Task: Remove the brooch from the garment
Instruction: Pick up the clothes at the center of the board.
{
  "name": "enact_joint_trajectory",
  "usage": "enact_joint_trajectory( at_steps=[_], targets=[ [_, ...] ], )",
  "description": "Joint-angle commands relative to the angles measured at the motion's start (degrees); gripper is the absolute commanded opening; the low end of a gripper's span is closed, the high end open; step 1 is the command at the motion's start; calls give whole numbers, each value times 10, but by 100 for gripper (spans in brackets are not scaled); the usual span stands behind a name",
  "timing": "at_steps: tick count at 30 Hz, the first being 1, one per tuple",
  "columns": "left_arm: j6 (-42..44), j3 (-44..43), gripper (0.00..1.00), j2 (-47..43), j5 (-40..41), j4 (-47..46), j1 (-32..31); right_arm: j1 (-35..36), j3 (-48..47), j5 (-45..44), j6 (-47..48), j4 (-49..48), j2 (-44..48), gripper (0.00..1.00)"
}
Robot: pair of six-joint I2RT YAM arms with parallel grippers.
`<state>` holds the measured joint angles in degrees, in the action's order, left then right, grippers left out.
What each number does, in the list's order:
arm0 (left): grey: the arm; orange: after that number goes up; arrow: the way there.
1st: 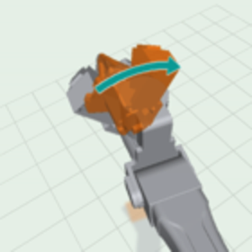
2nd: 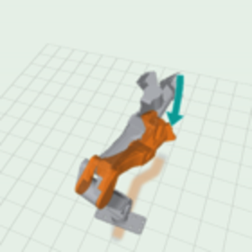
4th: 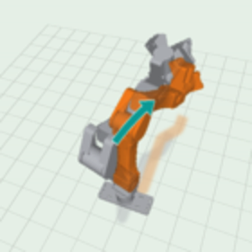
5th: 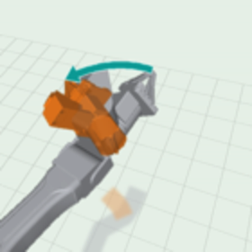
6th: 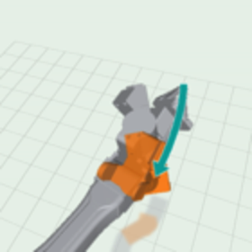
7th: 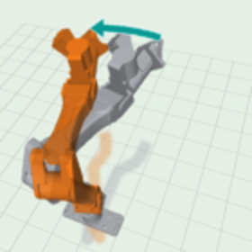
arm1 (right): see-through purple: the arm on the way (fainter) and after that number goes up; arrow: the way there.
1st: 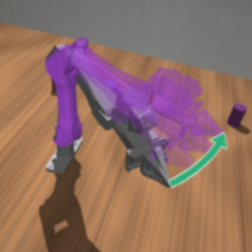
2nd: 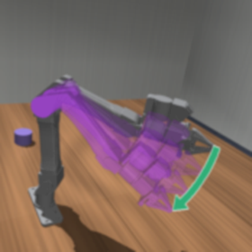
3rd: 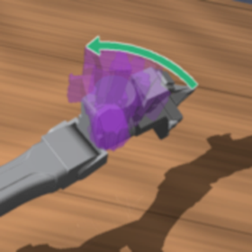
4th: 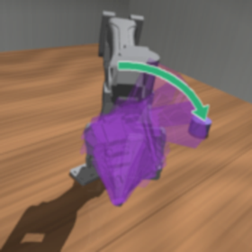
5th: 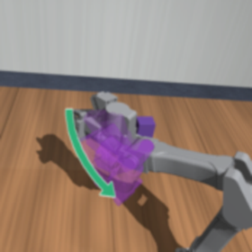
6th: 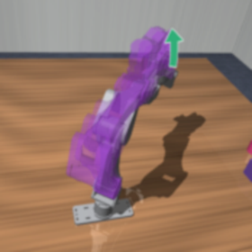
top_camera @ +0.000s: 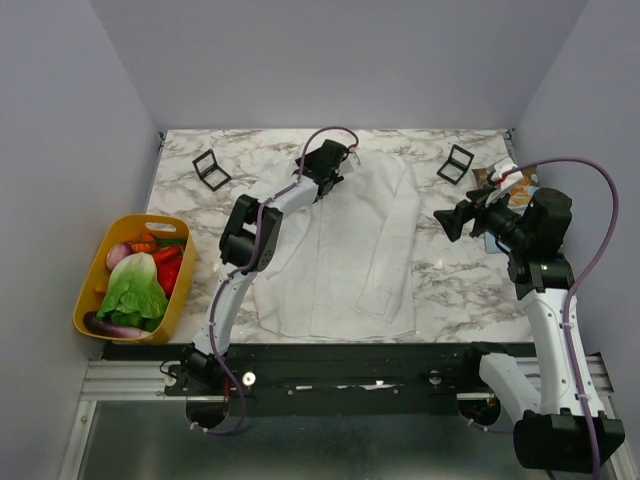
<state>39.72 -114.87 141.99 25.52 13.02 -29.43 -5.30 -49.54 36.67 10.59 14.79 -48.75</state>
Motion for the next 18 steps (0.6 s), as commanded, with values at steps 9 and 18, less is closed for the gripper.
enact_joint_trajectory(
  at_steps=[9, 18],
  targets=[
    [76, -10, 68, 17, 30, -33, -13, 2, 7, -7, 7, -1, 0, 100],
    [91, -10, 67, 21, 45, -44, -7, 2, 8, -5, 10, -2, -4, 100]
  ],
)
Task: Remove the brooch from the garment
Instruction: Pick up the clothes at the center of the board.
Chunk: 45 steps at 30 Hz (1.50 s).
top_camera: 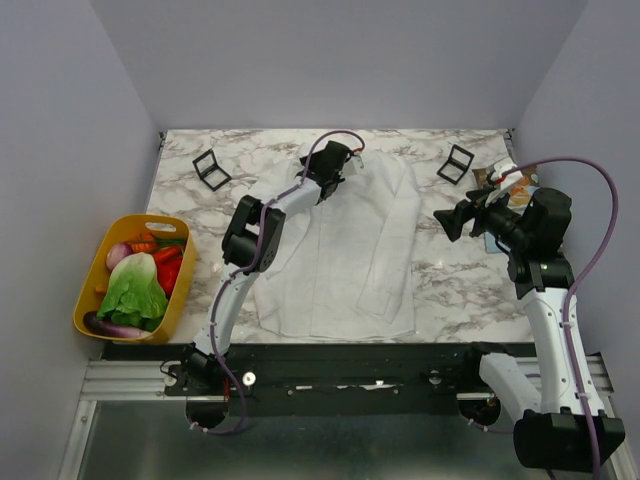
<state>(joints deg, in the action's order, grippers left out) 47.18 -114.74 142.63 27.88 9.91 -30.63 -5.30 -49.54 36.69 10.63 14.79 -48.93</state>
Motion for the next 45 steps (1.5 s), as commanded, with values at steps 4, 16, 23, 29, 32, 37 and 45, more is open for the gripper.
enact_joint_trajectory(
  at_steps=[4, 16, 23, 29, 32, 37, 45],
  targets=[
    [26, 5, 67, 5, 10, -9, 6, 2, 8, -7, 11, -1, -1, 100],
    [84, 39, 65, 10, 18, -53, 6, 2, 8, -8, 10, -2, -4, 100],
    [83, 36, 65, 10, -5, -43, 1, 2, 7, -10, 10, -1, -4, 100],
    [92, 27, 65, 25, -8, -41, -1, 2, 7, -12, 10, -1, -6, 100],
    [93, 22, 64, 27, -16, -38, -1, 2, 6, -12, 11, 0, -7, 100],
    [85, 11, 56, 27, -28, -25, -4, 2, 5, -14, 11, 0, -6, 100],
    [71, 0, 38, 40, -24, -20, -6, 2, 5, -9, 11, 2, -4, 100]
  ],
)
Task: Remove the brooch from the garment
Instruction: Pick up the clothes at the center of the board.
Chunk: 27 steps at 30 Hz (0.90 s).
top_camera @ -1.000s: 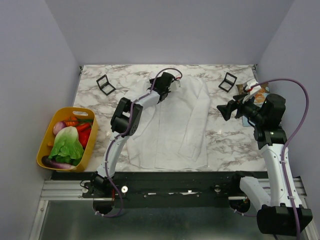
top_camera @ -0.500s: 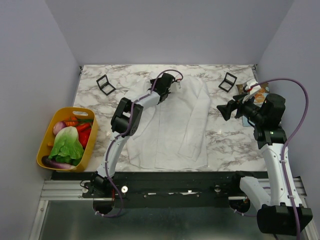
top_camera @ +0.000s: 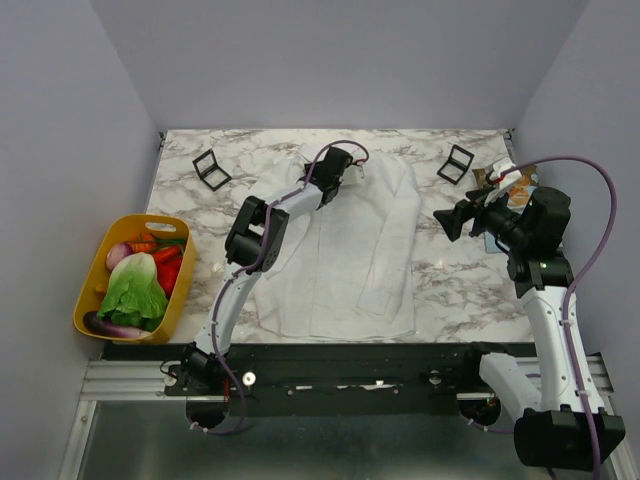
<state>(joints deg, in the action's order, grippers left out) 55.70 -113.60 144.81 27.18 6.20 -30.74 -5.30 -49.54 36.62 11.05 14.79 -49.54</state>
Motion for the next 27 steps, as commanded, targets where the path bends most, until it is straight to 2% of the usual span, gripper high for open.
enact_joint_trajectory(
  at_steps=[1, 3, 6, 7, 15, 17, 18, 20, 27],
  targets=[
    [-16, -12, 38, 17, -17, 17, -5, 2, 6, -8, 7, 2, 1, 100],
    [-17, -11, 31, 15, -16, 17, -4, 2, 5, -8, 6, 2, 1, 100],
    [-18, -13, 29, 18, -10, 14, -3, 2, 5, -8, 7, 2, 1, 100],
    [-17, -15, 25, 20, -8, 14, -3, 2, 5, -8, 6, 2, 1, 100],
    [-37, -29, 24, 19, 17, -11, 4, 2, 5, -7, 6, 2, 1, 100],
    [-51, -29, 20, 14, 17, -13, 6, 2, 5, -7, 6, 2, 1, 100],
    [-56, -29, 12, 7, 18, -12, 6, 2, 5, -7, 6, 2, 1, 100],
    [-76, -28, 4, -1, 17, -12, 8, 2, 5, -5, 6, 2, 1, 100],
    [-114, -28, 0, -22, 16, 13, 9, 2, 4, -1, 6, 2, -1, 100]
  ],
)
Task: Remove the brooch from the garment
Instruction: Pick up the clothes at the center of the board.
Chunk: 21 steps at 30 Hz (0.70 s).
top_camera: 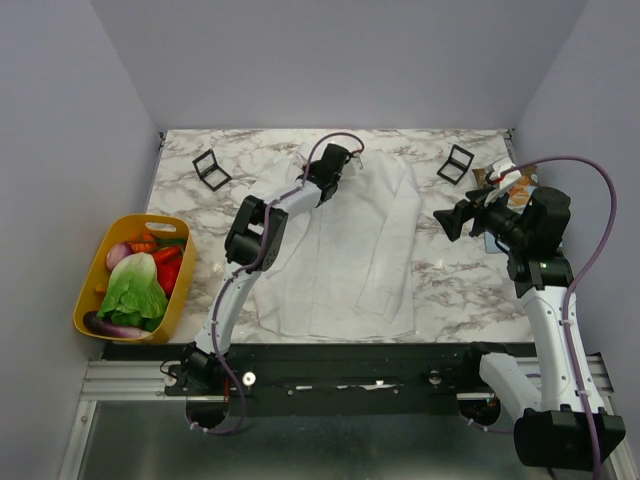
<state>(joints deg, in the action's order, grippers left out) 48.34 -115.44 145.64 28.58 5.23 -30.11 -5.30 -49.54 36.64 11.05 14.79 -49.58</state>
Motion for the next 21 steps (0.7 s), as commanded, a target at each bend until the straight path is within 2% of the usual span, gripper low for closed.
enact_joint_trajectory(
  at_steps=[1, 8, 21],
  targets=[
    [-43, -11, 0, -31, 2, 28, 2, 2, 4, -3, 6, 3, 1, 100],
    [-94, -16, 0, -50, -5, 62, 3, 2, 6, 1, 7, 3, 8, 100],
    [-227, 7, 0, -153, -91, 178, 8, 2, 4, 27, 4, 8, 11, 100]
  ],
)
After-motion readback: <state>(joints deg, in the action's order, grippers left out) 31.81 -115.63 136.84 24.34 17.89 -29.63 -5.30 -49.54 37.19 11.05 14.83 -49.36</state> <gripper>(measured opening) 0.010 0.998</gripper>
